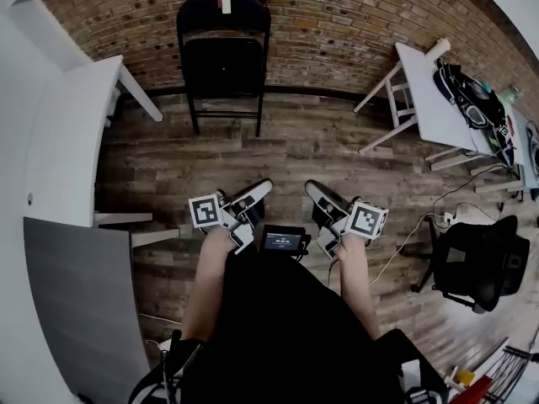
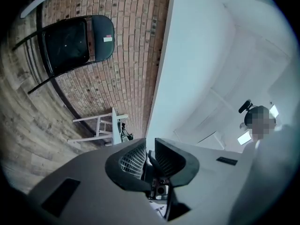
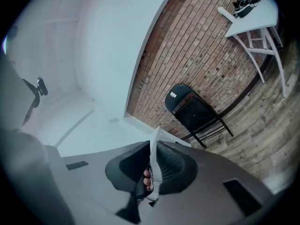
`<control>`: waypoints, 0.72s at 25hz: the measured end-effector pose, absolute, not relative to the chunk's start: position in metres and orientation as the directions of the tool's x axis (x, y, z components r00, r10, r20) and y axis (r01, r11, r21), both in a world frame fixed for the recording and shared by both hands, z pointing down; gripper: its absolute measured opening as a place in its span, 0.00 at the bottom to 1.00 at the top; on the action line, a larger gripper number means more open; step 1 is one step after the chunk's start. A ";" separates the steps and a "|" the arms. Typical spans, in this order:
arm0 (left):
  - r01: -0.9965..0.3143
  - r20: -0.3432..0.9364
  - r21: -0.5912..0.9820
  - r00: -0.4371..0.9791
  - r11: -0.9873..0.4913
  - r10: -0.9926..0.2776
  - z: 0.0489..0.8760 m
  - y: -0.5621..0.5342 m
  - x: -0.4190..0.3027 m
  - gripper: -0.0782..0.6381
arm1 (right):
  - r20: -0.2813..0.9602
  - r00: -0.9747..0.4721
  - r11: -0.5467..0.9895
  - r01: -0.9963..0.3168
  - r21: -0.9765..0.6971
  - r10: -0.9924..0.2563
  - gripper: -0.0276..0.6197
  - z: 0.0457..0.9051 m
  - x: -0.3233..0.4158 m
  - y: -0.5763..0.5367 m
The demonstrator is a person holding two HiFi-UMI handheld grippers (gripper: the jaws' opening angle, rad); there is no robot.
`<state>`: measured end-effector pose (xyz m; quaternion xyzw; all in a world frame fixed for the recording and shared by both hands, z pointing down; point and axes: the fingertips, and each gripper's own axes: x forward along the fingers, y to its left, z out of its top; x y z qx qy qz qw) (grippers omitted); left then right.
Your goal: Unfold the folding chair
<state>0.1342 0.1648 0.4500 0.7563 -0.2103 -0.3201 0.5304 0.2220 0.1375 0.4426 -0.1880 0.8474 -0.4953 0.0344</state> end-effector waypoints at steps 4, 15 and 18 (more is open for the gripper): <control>0.033 -0.268 0.938 0.698 -0.345 -0.664 0.450 0.143 0.105 0.20 | 0.127 -0.927 0.437 -0.283 -0.853 -0.353 0.09 0.438 0.193 0.115; 0.047 -0.247 0.952 0.697 -0.301 -0.673 0.463 0.100 0.072 0.21 | 0.123 -0.923 0.424 -0.282 -0.861 -0.364 0.09 0.439 0.159 0.070; 0.030 -0.224 0.958 0.698 -0.284 -0.681 0.468 0.085 0.076 0.21 | 0.114 -0.929 0.425 -0.268 -0.865 -0.352 0.09 0.442 0.161 0.050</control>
